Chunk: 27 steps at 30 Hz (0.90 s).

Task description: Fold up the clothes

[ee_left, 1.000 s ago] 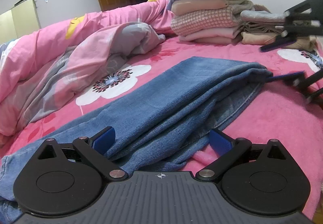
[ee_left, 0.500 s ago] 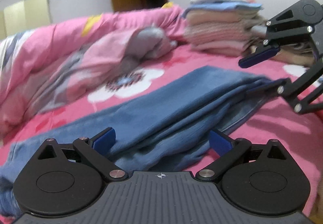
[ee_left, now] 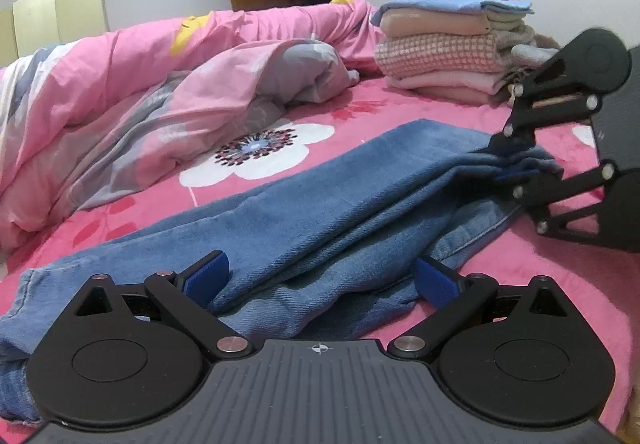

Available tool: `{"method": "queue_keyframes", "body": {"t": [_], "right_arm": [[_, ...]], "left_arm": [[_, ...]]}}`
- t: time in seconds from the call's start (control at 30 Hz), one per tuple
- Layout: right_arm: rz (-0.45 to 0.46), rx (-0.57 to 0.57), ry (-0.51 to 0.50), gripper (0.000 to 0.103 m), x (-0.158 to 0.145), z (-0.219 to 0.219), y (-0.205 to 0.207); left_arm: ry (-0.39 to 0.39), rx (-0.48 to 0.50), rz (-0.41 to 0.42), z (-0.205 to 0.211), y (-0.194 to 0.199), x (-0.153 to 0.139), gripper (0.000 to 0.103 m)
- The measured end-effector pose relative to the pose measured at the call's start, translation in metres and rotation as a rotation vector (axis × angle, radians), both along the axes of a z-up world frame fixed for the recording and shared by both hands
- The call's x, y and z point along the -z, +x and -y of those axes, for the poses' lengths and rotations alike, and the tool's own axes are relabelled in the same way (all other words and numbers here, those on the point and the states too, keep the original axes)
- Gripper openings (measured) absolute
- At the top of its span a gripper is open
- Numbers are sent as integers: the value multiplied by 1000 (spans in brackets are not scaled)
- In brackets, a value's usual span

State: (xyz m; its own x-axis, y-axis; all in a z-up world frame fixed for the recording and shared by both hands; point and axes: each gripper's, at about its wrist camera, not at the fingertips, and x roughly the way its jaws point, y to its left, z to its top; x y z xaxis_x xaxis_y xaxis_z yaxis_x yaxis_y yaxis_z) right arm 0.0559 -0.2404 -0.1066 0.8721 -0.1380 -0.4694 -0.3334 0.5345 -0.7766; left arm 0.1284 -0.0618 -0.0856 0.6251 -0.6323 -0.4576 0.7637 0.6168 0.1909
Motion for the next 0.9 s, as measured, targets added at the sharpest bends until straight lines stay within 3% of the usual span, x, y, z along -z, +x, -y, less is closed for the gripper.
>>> {"method": "queue_keyframes", "body": {"t": [0.17,0.37,0.47,0.5,0.67,0.83,0.9], "right_arm": [[-30,-121,159,28,-44,-7,-8],[-144,-207,209,28,-37,-35,28],[-217,-237,204,24,-31,-41,45],[-225,-239,191,13,-28,-42,48],[-132,-207,161,7,-32,-49,40],[-156,-234,183,17,-30,-46,35],[-178,-251,213,31,-36,-43,35]], "left_arm": [[8,-14,12,-11,-1,-2,100],[3,-57,-26,-21,7,-1,100],[5,-56,-34,-24,9,0,100],[8,-55,-36,-25,10,0,100],[17,-48,-24,-26,8,0,100],[22,-60,-24,-27,8,2,100],[18,-66,-27,-28,8,1,100]]}}
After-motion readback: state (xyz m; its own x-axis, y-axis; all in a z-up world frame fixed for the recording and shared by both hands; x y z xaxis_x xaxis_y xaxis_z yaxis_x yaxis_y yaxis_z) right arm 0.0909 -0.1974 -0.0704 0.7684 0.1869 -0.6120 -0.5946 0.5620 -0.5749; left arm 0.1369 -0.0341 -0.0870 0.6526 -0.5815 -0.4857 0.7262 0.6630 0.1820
